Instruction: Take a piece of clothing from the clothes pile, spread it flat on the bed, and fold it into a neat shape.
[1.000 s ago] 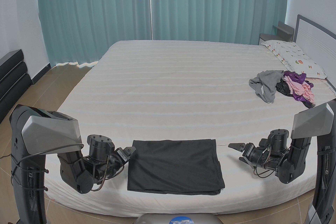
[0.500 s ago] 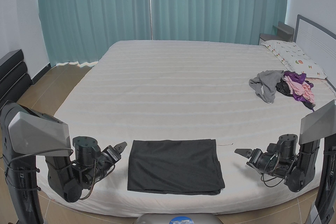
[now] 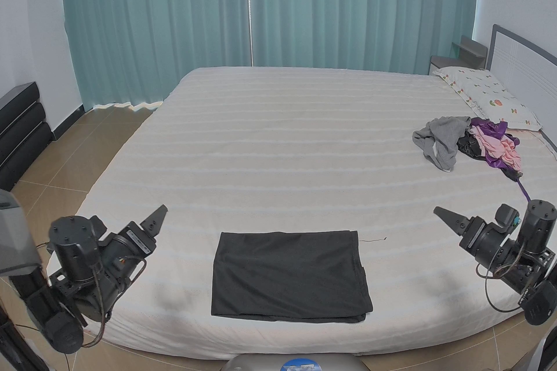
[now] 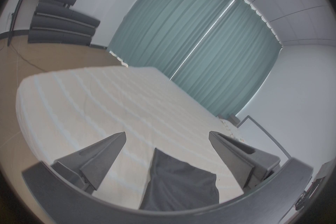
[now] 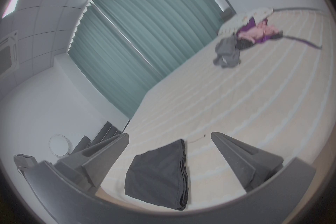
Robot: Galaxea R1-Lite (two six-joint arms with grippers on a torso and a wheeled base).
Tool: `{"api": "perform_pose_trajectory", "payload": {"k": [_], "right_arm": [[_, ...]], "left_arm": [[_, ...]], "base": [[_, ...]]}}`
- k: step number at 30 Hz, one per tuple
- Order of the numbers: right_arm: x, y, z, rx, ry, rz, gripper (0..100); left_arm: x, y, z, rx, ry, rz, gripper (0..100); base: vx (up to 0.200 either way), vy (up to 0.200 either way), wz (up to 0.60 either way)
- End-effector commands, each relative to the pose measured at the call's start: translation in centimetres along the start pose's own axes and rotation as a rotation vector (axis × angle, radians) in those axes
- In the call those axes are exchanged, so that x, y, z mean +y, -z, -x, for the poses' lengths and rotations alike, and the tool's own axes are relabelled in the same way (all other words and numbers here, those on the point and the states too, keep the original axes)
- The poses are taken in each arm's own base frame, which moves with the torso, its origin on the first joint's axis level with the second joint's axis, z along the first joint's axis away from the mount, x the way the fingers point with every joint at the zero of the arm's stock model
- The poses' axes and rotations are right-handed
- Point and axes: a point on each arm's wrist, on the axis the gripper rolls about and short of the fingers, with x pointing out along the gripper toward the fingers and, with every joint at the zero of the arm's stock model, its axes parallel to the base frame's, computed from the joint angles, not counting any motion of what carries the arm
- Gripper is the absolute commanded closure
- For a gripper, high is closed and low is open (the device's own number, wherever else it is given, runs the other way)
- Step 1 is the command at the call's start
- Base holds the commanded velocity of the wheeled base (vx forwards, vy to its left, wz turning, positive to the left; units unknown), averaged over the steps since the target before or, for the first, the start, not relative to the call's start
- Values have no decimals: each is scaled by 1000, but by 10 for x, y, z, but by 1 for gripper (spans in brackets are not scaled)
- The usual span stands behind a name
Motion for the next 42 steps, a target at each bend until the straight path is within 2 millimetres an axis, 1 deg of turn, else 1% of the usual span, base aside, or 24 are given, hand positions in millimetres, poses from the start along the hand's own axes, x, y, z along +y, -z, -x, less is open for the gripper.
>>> {"api": "perform_pose_trajectory", "payload": {"k": [1,2,3,5,9,11,15,16,17,20,21,23,29,33,36,39,42], "right_arm": [[25,-26,69,-229,-34,116,0],[27,-26,77,-237,-37,138,0],[27,-26,77,-237,-37,138,0],[30,-24,105,-250,-56,207,0],[27,-13,140,-250,-49,299,0],[23,-6,154,-245,-36,344,0],[21,-1,178,-256,-33,405,0],[21,-1,178,-256,-33,405,0],[23,0,190,-258,-31,441,0],[21,4,203,-248,-22,482,0],[21,4,204,-248,-22,485,0],[18,9,211,-257,-6,534,0],[16,14,216,-293,85,633,0],[12,22,224,-309,83,692,0],[7,32,230,-299,88,736,0],[4,36,231,-306,113,781,0],[3,41,232,-322,143,784,0]], "left_arm": [[-13,-42,66,-249,38,-48,0],[-13,-45,71,-269,28,-74,0],[-13,-45,71,-269,28,-74,0],[-15,-55,90,-328,43,-122,0],[-10,-63,115,-355,41,-196,0],[-6,-64,129,-361,26,-229,0],[3,-67,153,-393,25,-269,0],[3,-67,153,-393,25,-269,0],[9,-67,164,-407,2,-304,0],[18,-67,179,-448,-39,-358,0],[19,-67,180,-450,-42,-361,0],[24,-68,192,-505,-92,-426,0],[33,-67,213,-611,-171,-544,0],[40,-60,223,-634,-224,-566,0],[47,-52,229,-628,-256,-575,0],[50,-49,234,-649,-262,-569,0],[52,-45,239,-679,-279,-562,0]], "base": [[0,0,0],[0,0,0],[0,0,0],[0,0,0],[0,0,0],[0,0,0],[0,0,0],[0,0,0],[0,0,0],[0,0,0],[0,0,0],[0,0,0],[0,0,0],[0,0,0],[0,0,0],[0,0,0],[0,0,0]]}}
